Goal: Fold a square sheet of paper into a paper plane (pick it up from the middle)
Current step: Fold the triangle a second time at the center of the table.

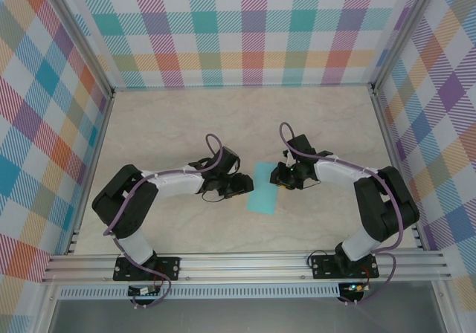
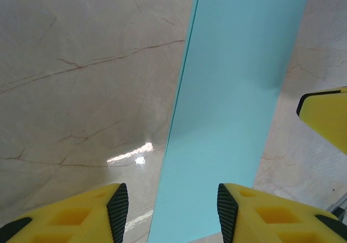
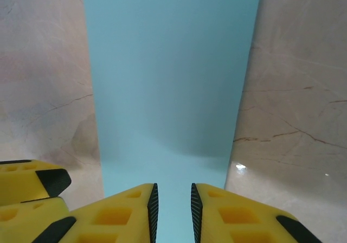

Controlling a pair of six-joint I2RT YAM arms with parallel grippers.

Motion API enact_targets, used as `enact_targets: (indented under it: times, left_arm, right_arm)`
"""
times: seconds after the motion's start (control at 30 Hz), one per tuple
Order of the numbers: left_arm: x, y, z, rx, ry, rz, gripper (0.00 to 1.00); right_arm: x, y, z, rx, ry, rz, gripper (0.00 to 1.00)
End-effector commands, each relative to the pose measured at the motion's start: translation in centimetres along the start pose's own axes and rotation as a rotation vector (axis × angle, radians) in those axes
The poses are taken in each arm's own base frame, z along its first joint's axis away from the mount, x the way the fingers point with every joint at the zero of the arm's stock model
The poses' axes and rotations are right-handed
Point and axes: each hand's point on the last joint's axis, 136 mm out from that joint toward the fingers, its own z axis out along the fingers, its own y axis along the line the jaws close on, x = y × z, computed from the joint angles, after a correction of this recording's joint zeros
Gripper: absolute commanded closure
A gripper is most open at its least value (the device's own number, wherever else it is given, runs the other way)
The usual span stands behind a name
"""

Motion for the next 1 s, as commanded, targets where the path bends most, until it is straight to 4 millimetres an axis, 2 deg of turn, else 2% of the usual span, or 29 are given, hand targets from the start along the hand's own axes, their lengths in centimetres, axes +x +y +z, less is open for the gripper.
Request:
enact_targets:
  times: [0.0,0.43,0.97]
  left_arm:
    - [-0.7,-0.5,0.4,0.026,0.009,-0.017,0.51]
    - [-0.8,-0.2,1.3,0.010,0.027,-0.020,0.50]
    - [-0.5,-1.5,2.1,0.065,0.076,-0.006,0.50]
  right_arm:
    - [0.4,0.4,0.5,-0.034,0.027,-0.018,0.74]
    - [1.4,-1.2,1.1,0.009,0.048,0.000,0.73]
    - [2.6,-3.1,1.7,0.057,0.062,0.017,0.72]
